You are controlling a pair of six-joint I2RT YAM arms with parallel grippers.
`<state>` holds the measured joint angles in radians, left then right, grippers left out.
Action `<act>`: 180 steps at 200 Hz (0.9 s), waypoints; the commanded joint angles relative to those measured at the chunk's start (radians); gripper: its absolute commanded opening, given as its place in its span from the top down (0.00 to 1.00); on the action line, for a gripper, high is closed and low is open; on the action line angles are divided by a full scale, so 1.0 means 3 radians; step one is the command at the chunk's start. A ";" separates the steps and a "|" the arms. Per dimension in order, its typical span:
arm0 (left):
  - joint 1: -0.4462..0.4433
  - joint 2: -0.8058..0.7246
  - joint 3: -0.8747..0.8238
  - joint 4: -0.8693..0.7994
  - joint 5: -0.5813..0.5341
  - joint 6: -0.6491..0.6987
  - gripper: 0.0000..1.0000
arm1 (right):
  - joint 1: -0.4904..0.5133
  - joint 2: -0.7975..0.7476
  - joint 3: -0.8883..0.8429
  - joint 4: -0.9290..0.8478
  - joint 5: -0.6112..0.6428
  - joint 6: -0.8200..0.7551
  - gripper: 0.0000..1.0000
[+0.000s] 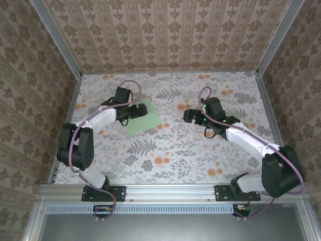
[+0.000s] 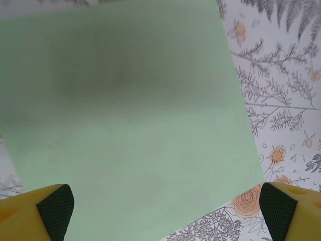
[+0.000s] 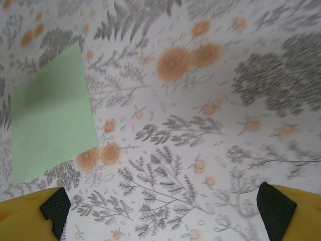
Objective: Fold a paper plane with a square sheet of paper (pick it up from the middle)
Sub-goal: Move the square sheet of paper to the center of the table.
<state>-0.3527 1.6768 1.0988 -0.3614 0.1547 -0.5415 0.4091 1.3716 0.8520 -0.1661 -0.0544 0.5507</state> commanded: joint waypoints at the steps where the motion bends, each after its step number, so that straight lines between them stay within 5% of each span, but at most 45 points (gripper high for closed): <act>1: -0.0032 0.0170 0.0092 -0.0023 0.0169 -0.0284 0.04 | 0.0133 0.0210 0.0164 -0.0075 -0.0029 0.0203 0.00; 105: -0.0324 0.0564 0.0041 -0.0036 0.0340 -0.0440 0.08 | 0.0278 0.0463 0.0312 -0.0212 0.0083 0.0350 0.00; 180: -0.1071 0.0481 -0.0146 0.0293 0.0849 -0.0995 0.09 | 0.0237 0.0220 0.0289 -0.0635 0.0520 0.0492 0.00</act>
<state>-0.6312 1.8191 1.0901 -0.2844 0.3031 -0.7483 0.4881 1.4879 0.9211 -0.2794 0.0246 0.6598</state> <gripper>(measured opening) 0.908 0.998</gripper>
